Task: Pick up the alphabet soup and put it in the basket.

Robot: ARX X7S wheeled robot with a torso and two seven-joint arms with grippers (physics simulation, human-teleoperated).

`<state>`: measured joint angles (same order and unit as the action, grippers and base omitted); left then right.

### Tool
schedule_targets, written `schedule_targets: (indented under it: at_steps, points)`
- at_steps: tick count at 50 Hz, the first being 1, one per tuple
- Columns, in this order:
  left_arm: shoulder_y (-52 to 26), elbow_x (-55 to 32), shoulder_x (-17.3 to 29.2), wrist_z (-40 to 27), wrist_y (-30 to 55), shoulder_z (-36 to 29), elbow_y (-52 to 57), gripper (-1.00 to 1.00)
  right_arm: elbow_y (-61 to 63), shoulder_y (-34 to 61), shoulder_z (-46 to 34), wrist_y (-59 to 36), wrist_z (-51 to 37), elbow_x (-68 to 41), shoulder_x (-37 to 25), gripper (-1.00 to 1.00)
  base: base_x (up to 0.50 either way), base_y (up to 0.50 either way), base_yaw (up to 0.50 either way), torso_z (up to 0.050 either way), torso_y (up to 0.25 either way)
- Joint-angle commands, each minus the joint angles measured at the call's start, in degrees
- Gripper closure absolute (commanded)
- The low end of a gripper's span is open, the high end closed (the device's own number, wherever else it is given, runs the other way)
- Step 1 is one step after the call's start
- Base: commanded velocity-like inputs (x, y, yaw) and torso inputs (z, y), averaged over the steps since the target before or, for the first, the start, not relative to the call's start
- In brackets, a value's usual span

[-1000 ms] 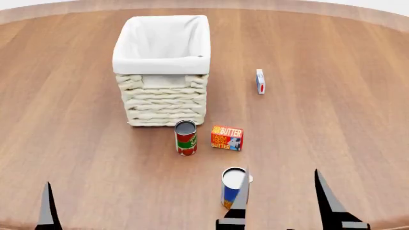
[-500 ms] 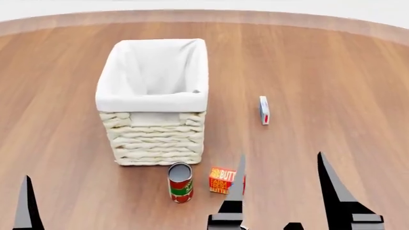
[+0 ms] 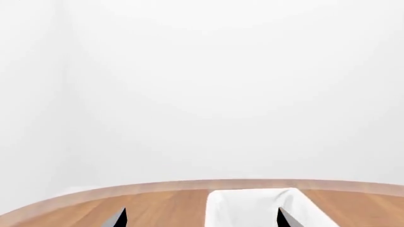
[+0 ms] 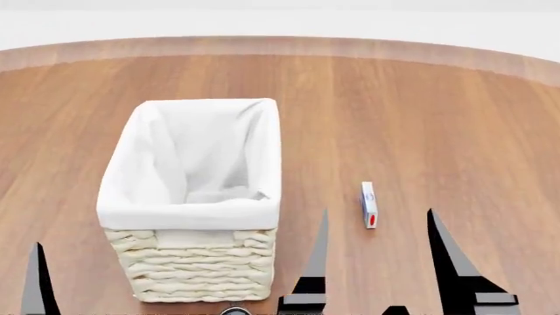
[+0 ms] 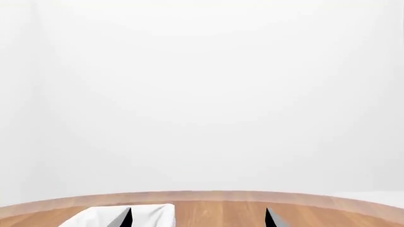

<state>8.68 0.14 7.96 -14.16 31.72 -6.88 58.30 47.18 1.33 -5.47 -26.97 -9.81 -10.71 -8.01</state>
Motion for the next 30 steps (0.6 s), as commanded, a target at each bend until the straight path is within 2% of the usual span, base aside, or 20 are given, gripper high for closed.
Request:
schedule_targets:
  at_steps: [1, 6, 30]
  points:
    - [0.1, -0.1, 0.7, -0.9, 0.0, -0.2, 0.1, -1.0, -0.3, -0.4, 0.0, 1.7, -0.6, -0.7, -0.4, -1.0, 0.0, 0.0, 0.0, 0.0, 0.0]
    - [0.0, 0.1, 0.9, -1.3, -0.2, -0.7, -0.8, -1.0, -0.2, -0.3, -0.4, 1.1, -1.2, -0.3, -1.0, -1.0, 0.0, 0.08, 0.0, 0.0, 0.0]
    - [-0.3, -0.2, 2.1, -2.6, 0.3, -1.6, -0.6, -1.0, -0.6, -0.4, -1.3, 1.6, -2.3, -1.4, -2.0, -1.0, 0.0, 0.5, 0.0, 0.0, 0.0]
